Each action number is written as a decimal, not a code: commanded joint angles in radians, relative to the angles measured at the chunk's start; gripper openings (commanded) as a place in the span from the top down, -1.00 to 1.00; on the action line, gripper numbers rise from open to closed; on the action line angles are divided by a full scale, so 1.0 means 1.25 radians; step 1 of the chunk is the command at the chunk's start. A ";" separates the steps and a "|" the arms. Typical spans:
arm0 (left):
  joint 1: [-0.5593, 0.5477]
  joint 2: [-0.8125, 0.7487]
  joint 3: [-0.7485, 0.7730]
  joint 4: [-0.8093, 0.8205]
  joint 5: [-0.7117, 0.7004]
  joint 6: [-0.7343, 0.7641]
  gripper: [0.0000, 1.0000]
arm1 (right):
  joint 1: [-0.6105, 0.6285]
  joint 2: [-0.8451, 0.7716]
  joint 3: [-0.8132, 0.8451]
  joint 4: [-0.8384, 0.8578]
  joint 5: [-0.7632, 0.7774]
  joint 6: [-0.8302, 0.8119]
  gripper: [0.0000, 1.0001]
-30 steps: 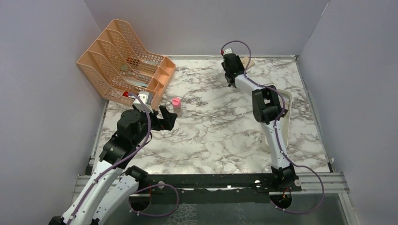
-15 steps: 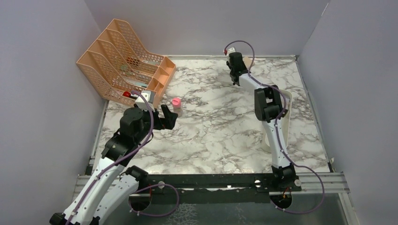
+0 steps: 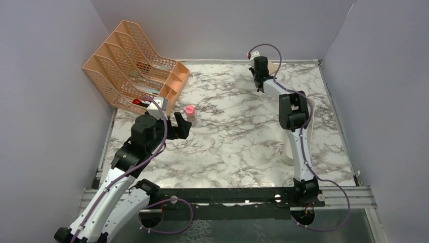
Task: Put the credit cards into the card holder
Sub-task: Move the card holder to the center of the board.
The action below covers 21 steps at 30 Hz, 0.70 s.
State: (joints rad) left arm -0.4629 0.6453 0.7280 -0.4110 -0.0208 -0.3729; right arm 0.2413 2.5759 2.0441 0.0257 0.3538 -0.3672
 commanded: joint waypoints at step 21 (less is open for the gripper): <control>0.011 0.007 0.008 -0.027 -0.042 0.001 -0.97 | 0.101 -0.618 -0.818 -0.091 -0.450 0.465 0.98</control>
State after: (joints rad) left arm -0.4572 0.6621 0.7280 -0.4446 -0.0628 -0.3733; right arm 0.2989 1.8881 1.1374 -0.0177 -0.1417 0.0879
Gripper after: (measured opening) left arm 0.987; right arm 0.018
